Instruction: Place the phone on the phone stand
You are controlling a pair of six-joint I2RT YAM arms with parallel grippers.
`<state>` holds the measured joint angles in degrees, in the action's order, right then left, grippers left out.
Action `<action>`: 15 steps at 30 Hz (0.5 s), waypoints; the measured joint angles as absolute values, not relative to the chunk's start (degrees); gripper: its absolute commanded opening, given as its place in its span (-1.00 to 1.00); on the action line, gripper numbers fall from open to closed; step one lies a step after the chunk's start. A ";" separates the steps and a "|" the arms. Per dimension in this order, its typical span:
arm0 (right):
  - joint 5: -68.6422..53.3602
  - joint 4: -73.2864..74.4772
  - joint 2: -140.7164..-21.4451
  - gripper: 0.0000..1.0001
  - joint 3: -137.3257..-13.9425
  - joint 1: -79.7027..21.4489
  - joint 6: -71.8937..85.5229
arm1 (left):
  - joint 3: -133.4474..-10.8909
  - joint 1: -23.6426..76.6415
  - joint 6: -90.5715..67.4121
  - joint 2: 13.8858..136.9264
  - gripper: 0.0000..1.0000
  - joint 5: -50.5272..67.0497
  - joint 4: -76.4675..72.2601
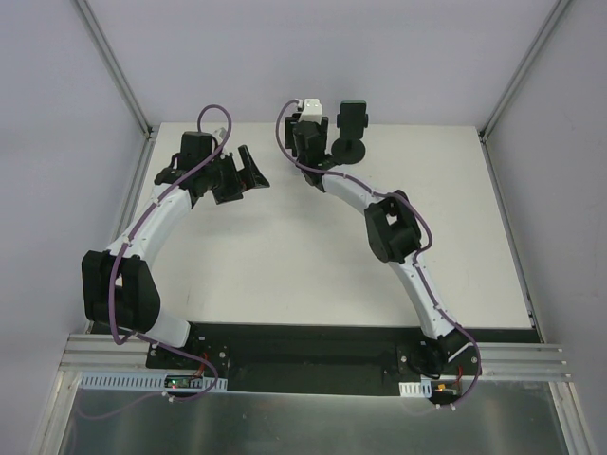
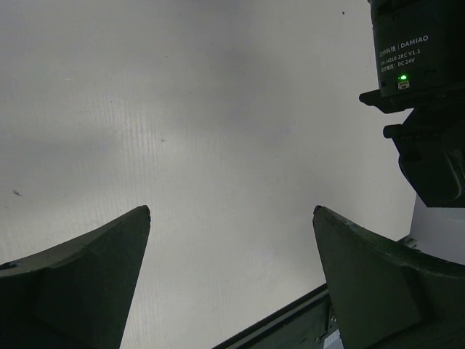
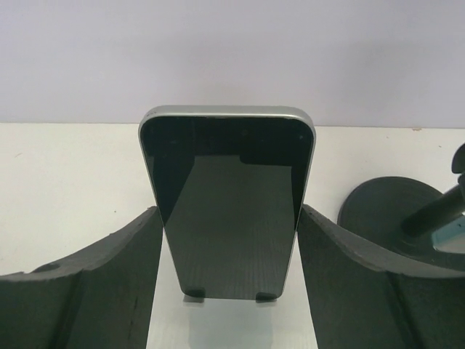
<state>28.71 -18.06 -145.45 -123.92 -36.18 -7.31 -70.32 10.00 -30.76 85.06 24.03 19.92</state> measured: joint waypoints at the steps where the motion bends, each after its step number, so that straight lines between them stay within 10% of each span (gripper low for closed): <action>1: 30.11 -16.71 -145.53 -0.21 -124.75 -36.51 -7.07 | -70.32 10.00 -30.76 85.06 0.84 24.03 19.90; 6: 33.19 -12.58 -146.58 0.99 -127.94 -37.63 -6.68 | -70.32 10.00 -30.76 85.06 0.85 24.01 19.88; 15: 33.67 -10.66 -144.84 0.93 -126.45 -38.13 -9.23 | -70.32 9.63 -30.76 85.06 0.85 24.01 19.88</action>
